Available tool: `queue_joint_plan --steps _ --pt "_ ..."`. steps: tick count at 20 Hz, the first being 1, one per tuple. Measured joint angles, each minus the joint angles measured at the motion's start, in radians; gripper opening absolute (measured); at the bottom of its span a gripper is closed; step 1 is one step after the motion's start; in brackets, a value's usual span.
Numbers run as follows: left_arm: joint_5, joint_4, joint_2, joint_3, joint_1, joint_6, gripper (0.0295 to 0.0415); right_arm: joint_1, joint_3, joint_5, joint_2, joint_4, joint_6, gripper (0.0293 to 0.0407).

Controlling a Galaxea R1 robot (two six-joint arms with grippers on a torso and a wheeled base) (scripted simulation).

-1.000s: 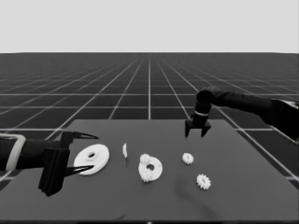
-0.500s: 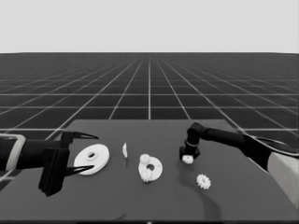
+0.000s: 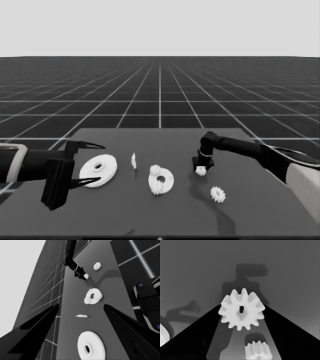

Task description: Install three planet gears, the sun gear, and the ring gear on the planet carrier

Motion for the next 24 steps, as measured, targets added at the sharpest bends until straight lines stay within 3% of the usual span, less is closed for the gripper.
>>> queue_joint_plan --steps 1,2,4,6,9,11,12,14,21,22,23,24 --pt "0.000 0.000 0.000 0.000 0.000 0.000 0.0385 0.000 0.000 0.000 0.000 0.000 0.000 0.0312" --pt "0.000 0.000 0.000 0.000 0.000 0.000 0.0385 0.095 0.185 -0.117 -0.077 0.081 0.082 0.0313" --pt "0.000 0.000 0.000 0.000 0.000 0.000 0.0385 0.280 0.234 -0.203 -0.099 0.206 0.103 0.0312" --pt "0.000 0.000 0.000 0.000 0.000 0.000 0.0385 0.340 0.212 -0.231 -0.089 0.252 0.092 0.0312" --pt "0.000 0.000 0.000 0.000 0.000 0.000 0.0385 0.361 0.196 -0.243 -0.083 0.270 0.084 0.0312" --pt "0.000 0.000 0.000 0.000 0.000 0.000 0.0385 0.364 0.193 -0.245 -0.082 0.273 0.082 0.0312" --pt "0.000 0.000 0.000 0.000 0.000 0.000 0.0385 0.366 0.287 -0.241 -0.011 0.277 0.281 0.0313" --pt "0.000 0.000 0.000 0.000 0.000 0.000 0.0385 0.367 0.300 -0.237 0.158 0.282 0.429 0.0313" --pt "0.000 0.000 0.000 0.000 0.000 0.000 0.0385 0.369 0.253 -0.235 0.253 0.283 0.476 0.0312" --pt "0.000 0.000 0.000 0.000 0.000 0.000 0.0385 0.248 0.258 -0.198 0.251 0.138 0.480 0.0312" --pt "0.000 0.000 0.000 0.000 0.000 0.000 0.0385 0.139 0.229 -0.175 0.260 0.051 0.463 0.0313" --pt "0.000 0.000 0.000 0.000 0.000 0.000 0.0385 0.080 0.190 -0.156 0.271 0.004 0.440 0.0313"
